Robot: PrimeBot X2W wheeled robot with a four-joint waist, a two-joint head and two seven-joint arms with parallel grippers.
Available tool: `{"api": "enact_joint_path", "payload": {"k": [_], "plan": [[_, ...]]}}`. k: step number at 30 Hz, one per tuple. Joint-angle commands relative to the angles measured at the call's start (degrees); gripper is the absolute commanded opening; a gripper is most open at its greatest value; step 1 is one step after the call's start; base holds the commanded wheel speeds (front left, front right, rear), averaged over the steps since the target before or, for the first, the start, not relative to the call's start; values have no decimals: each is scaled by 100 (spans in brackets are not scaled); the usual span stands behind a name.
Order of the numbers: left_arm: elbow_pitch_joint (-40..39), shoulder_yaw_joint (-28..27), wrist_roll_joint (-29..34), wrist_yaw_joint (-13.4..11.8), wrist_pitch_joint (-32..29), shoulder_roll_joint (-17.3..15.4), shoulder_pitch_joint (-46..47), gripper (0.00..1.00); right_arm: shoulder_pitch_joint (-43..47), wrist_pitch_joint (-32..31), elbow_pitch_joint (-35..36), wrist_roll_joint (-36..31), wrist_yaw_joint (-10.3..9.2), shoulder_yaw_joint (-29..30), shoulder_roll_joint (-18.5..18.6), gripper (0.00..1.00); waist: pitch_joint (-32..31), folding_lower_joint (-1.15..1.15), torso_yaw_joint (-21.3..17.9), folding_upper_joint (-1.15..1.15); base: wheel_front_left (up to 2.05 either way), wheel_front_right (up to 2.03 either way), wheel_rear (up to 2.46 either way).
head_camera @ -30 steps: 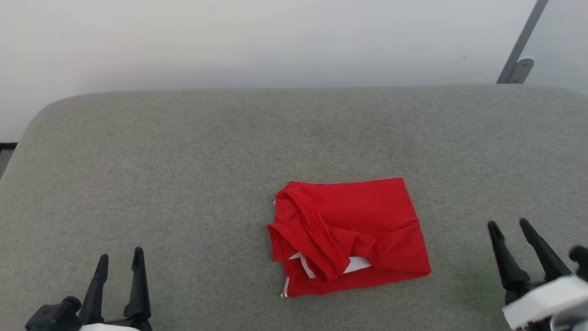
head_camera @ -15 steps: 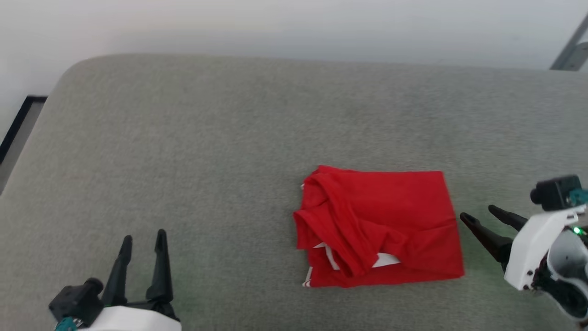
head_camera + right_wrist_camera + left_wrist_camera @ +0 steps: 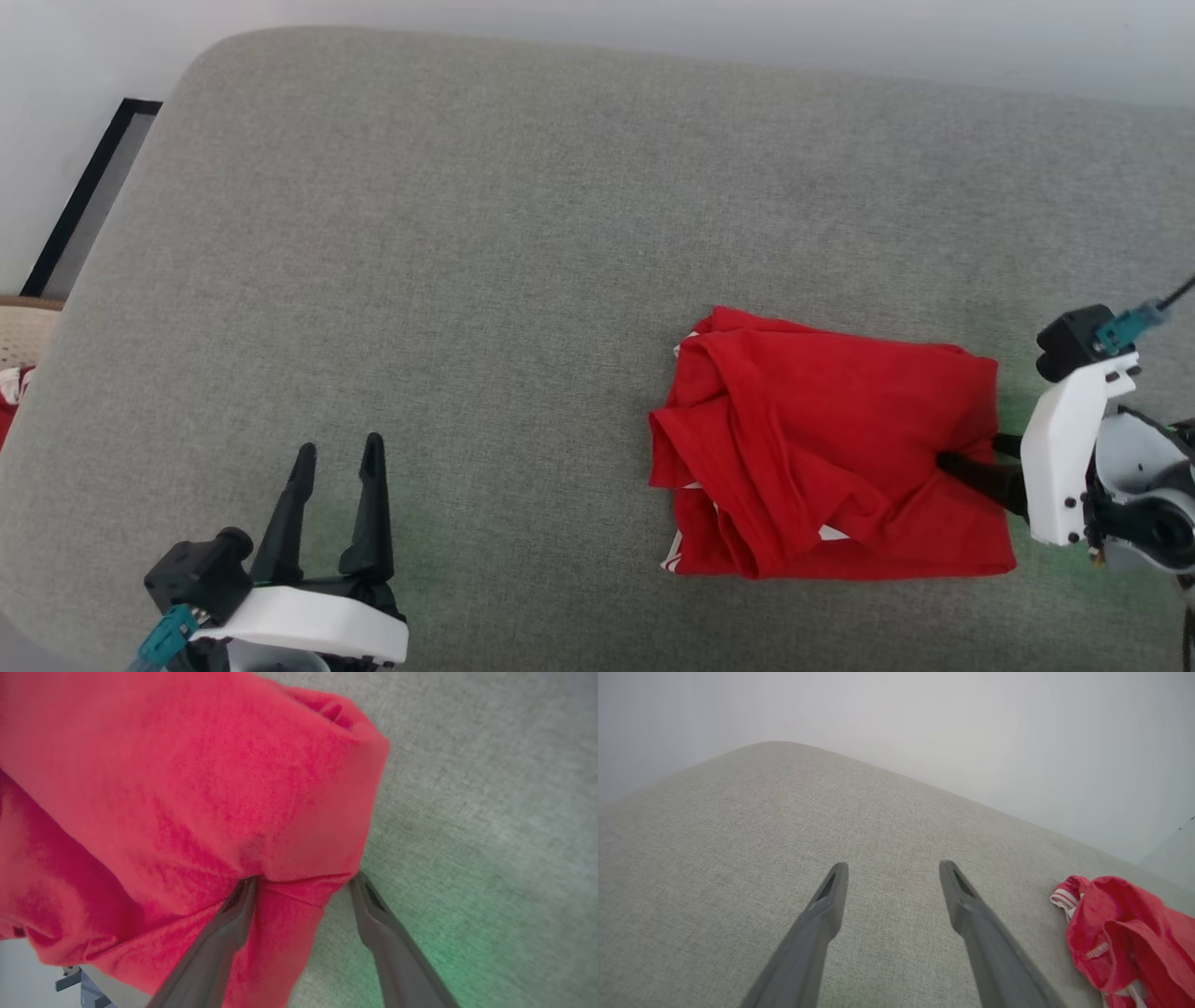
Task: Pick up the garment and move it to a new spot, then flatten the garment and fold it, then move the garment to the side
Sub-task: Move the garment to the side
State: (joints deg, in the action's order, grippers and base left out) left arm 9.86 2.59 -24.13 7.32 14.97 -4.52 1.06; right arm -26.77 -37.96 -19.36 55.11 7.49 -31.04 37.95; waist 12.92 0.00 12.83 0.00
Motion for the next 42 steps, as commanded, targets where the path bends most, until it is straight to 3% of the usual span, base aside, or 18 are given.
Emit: {"api": "enact_joint_path", "payload": {"k": [1,4,5,6,22,32,42], "plan": [[18,15,-12,18,28,7,89,100,35,-175,-120,54,0,-163,-159,100,53,0,52,0,0,0,0],[20,29,-49,19,28,14,134,100,-18,-518,-201,202,2,-362,-339,100,96,0,75,0,0,0,0],[19,28,-58,19,28,19,138,100,-62,-593,-204,203,3,-413,-349,75,109,0,77,0,0,0,0],[14,24,-63,19,28,25,145,100,-91,-608,-154,200,7,-458,-341,0,128,0,75,0,0,0,0],[-105,188,108,18,28,-80,676,100,-657,-43,273,183,-2,203,505,0,335,0,-487,0,0,0,0],[11,760,177,18,28,-299,1394,100,-981,373,71,-27,-1,531,1041,0,499,0,-1061,0,0,0,0],[211,1699,74,19,27,-440,2529,100,-1667,1052,-489,-553,-2,610,1492,0,857,0,-1696,0,0,0,0]]}}
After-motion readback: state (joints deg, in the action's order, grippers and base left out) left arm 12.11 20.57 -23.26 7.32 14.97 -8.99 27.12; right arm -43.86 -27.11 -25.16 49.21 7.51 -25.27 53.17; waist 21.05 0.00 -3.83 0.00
